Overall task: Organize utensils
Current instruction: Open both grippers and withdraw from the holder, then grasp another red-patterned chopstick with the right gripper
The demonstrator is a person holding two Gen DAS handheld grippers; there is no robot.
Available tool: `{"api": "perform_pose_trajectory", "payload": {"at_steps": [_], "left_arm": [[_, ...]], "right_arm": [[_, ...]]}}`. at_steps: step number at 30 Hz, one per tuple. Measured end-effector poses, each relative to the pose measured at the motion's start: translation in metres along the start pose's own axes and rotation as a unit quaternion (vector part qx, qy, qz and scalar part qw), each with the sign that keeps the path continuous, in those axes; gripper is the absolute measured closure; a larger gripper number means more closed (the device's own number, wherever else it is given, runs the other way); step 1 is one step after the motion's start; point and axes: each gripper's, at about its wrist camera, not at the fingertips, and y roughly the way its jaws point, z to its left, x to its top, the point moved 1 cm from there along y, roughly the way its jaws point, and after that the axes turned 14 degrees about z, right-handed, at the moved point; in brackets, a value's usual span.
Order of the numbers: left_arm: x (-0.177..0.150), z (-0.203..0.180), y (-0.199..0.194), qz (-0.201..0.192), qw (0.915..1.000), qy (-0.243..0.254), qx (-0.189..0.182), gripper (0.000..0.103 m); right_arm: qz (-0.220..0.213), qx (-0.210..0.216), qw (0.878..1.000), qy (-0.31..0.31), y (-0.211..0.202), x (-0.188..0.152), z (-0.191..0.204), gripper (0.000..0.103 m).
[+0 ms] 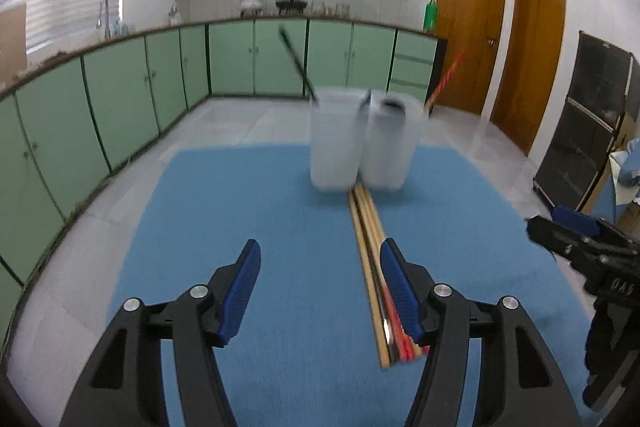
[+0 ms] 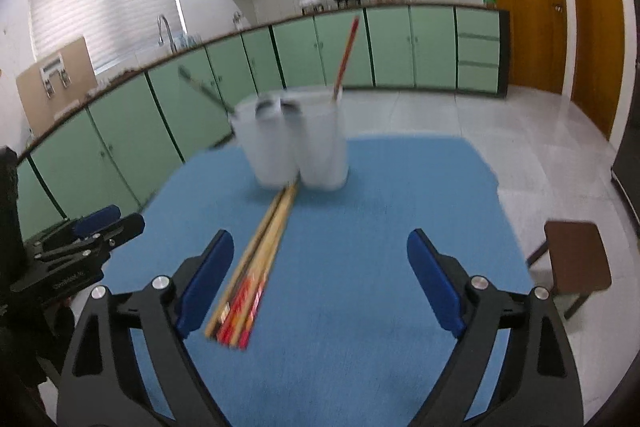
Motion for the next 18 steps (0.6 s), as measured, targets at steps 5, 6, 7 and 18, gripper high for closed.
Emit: {"api": "perform_pose_trajectory", "payload": {"at_steps": [5, 6, 7, 18], "left_arm": [[-0.028, 0.000, 0.023, 0.043, 0.9991, -0.001, 0.001, 0.042], [-0.031, 0.000, 0.026, 0.047, 0.9989, -0.001, 0.001, 0.042], [-0.033, -0.002, 0.029, 0.053, 0.9986, 0.000, 0.002, 0.042], [-0.064, 0.005, 0.054, 0.106, 0.9943, -0.002, 0.016, 0.041]], "right_arm": [[0.045, 0.012, 0.999, 0.006, 0.026, -0.024, 0.013, 0.017], [0.053, 0.010, 0.999, 0.002, 0.031, -0.028, 0.016, 0.017], [0.060, 0.007, 0.998, -0.002, 0.035, -0.032, 0.020, 0.017], [0.117, -0.002, 0.993, -0.026, 0.064, -0.053, 0.041, 0.025]]}}
